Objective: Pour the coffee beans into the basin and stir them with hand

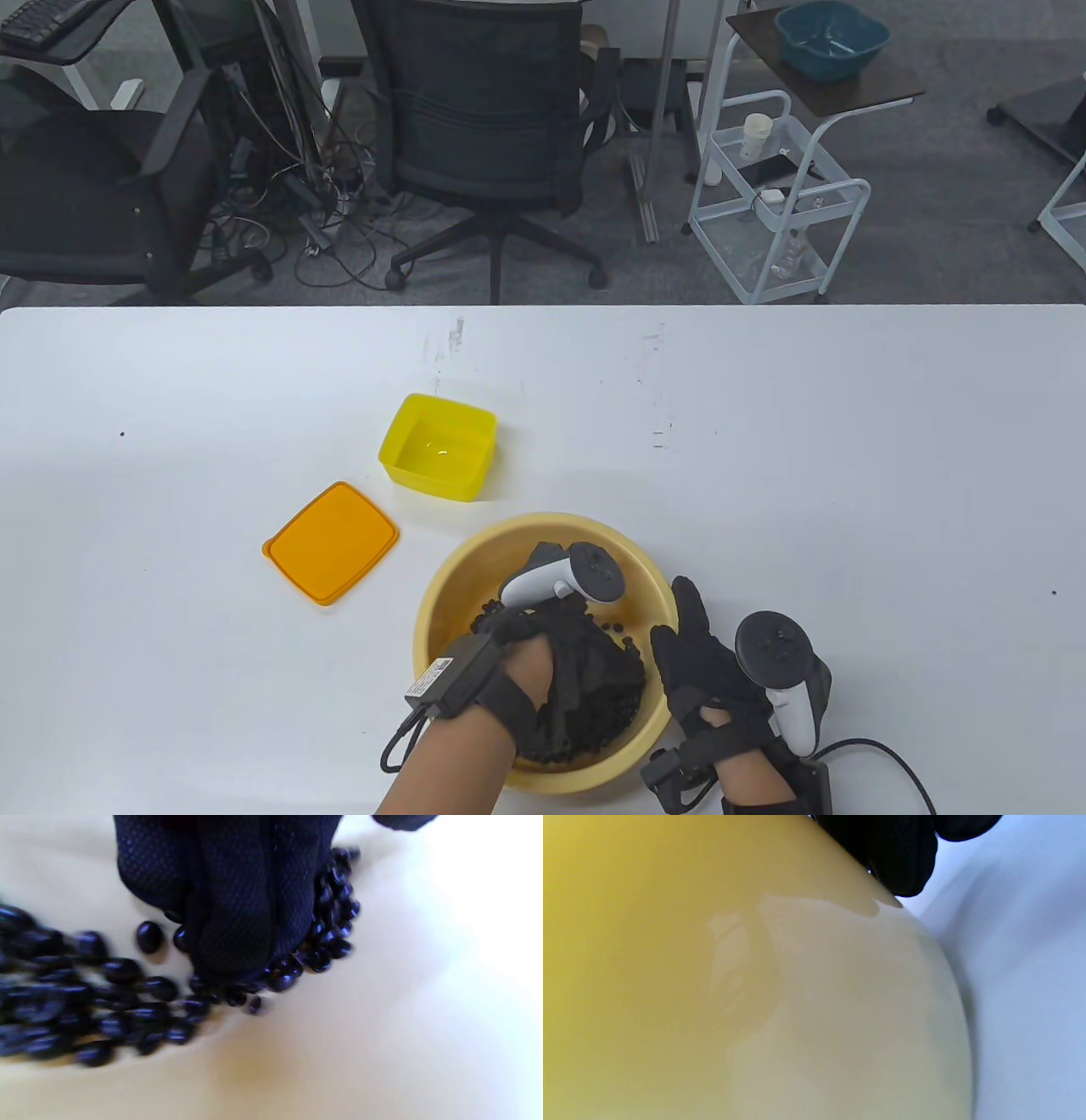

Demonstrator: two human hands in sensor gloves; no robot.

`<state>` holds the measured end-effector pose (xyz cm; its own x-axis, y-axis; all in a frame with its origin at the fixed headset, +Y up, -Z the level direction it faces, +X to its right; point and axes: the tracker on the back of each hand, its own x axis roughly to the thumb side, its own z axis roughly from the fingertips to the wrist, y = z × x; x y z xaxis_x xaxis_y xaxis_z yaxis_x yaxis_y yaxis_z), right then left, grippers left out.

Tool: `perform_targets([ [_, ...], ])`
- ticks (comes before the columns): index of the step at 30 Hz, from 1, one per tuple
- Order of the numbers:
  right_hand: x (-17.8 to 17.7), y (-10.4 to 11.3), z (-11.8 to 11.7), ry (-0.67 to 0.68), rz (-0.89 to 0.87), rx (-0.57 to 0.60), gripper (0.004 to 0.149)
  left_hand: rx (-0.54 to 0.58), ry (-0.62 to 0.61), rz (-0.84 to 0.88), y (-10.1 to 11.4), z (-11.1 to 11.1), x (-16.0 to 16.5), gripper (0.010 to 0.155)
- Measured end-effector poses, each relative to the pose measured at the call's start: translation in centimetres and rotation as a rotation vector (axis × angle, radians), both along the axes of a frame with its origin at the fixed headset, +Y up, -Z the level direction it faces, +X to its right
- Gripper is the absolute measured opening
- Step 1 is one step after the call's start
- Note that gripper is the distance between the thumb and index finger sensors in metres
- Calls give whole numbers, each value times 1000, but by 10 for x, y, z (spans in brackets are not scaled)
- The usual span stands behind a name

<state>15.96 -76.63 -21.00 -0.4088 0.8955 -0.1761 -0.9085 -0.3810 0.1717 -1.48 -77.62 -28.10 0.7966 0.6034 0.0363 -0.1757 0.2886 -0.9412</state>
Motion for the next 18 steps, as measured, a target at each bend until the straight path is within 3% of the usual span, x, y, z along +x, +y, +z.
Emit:
perform_targets([
  [7, 0, 0, 0, -2, -13, 8, 65, 131, 58, 10, 10, -4, -3, 70],
  [11, 0, 0, 0, -5, -13, 5, 65, 322, 47, -71, 19, -4, -5, 69],
  [16, 0, 0, 0, -3, -21, 1, 65, 632, -132, -333, 23, 7, 1, 68],
  [18, 0, 0, 0, -3, -20, -1, 65, 698, -199, -418, 23, 11, 4, 67],
])
